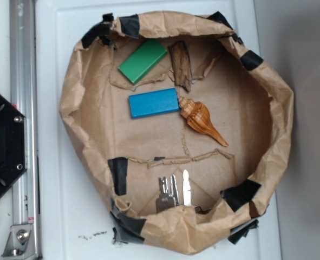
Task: Grab the wood chip.
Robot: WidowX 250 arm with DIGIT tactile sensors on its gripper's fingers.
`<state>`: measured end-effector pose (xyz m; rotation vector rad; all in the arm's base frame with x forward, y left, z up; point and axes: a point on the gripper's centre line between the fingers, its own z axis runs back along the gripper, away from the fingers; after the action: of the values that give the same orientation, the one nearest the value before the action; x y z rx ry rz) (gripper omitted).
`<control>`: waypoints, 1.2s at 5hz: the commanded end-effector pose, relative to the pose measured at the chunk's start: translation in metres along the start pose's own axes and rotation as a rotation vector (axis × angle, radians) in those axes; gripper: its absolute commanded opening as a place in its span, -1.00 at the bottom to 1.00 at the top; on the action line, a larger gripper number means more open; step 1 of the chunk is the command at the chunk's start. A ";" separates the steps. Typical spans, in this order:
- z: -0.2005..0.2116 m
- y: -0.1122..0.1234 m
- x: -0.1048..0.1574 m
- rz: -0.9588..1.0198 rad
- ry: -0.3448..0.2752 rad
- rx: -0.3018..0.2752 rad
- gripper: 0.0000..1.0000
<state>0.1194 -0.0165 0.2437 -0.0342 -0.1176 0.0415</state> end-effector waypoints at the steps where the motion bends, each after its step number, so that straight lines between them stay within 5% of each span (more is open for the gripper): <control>1: 0.000 0.000 0.000 0.000 0.000 0.000 1.00; 2: -0.033 0.013 0.047 0.063 0.023 0.002 1.00; 4: -0.076 0.034 0.135 0.314 -0.049 0.047 1.00; 6: -0.117 0.040 0.161 0.651 -0.069 0.049 1.00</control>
<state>0.2891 0.0155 0.1306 -0.0050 -0.1255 0.7023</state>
